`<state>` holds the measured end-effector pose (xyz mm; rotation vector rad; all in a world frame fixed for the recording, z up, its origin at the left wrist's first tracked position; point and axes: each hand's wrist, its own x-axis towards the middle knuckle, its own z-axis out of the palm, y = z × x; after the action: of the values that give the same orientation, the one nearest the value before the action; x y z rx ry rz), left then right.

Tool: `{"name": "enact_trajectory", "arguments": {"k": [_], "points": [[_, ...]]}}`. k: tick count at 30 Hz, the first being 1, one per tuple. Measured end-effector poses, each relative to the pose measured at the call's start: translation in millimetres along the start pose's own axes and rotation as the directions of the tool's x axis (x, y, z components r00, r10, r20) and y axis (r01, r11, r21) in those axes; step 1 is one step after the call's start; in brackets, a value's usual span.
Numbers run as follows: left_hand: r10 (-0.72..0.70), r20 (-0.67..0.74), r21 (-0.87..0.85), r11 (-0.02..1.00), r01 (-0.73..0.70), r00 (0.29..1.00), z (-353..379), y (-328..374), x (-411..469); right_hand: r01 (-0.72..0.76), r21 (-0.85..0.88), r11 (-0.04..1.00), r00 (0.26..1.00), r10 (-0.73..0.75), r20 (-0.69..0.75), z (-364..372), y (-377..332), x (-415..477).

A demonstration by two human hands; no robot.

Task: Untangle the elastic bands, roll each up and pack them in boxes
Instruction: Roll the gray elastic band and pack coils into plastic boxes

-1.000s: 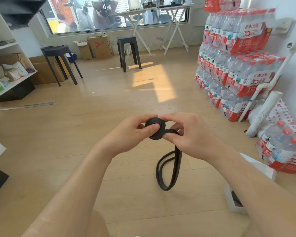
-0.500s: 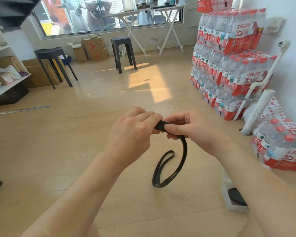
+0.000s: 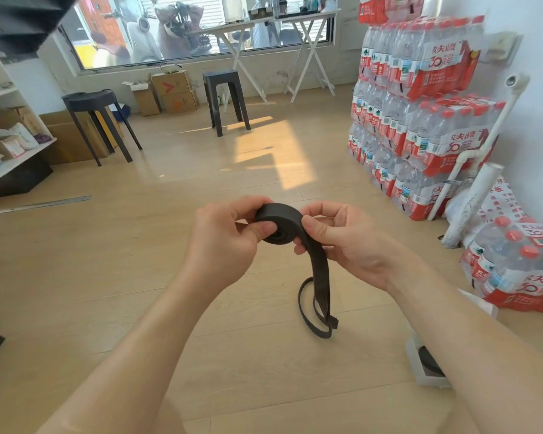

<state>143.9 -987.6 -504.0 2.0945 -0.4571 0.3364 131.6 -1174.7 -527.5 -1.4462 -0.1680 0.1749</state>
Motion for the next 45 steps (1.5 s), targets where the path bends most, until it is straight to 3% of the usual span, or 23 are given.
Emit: {"name": "enact_trajectory", "arguments": {"k": [5,9,13,17,24,29,34,41,45], "points": [[-0.136,-0.043,-0.161,0.979,0.127,0.99,6,1,1,0.051,0.101,0.994,0.995,-0.043,-0.087,13,6,-2],[-0.235,-0.044,-0.317,0.925,0.209,0.971,8,1,3,0.192,-0.079,0.978,0.928,-0.207,-0.31,24,10,-1],[-0.305,-0.049,-0.439,0.862,0.254,0.951,8,1,6,0.263,-0.198,0.944,0.902,-0.313,-0.297,27,4,-3],[-0.373,-0.019,-0.56,0.772,0.299,0.928,11,2,6,0.245,-0.222,0.944,0.899,-0.307,-0.313,26,4,-1],[-0.468,0.049,-0.697,0.617,0.366,0.882,20,0,5,0.207,-0.082,0.975,0.908,-0.223,-0.356,26,0,1],[-0.457,0.023,-0.662,0.66,0.356,0.889,22,3,6,0.181,-0.164,0.97,0.913,-0.227,-0.338,20,-5,1],[-0.437,0.058,-0.665,0.654,0.361,0.898,21,3,6,0.12,-0.007,0.993,0.946,-0.117,-0.301,13,-13,0],[-0.448,0.161,-0.757,0.515,0.401,0.879,20,4,6,0.102,0.113,0.988,0.967,-0.072,-0.245,13,-7,1],[-0.434,0.262,-0.774,0.438,0.456,0.862,22,2,3,0.086,0.014,0.996,0.959,-0.079,-0.274,12,-5,-1]]}}
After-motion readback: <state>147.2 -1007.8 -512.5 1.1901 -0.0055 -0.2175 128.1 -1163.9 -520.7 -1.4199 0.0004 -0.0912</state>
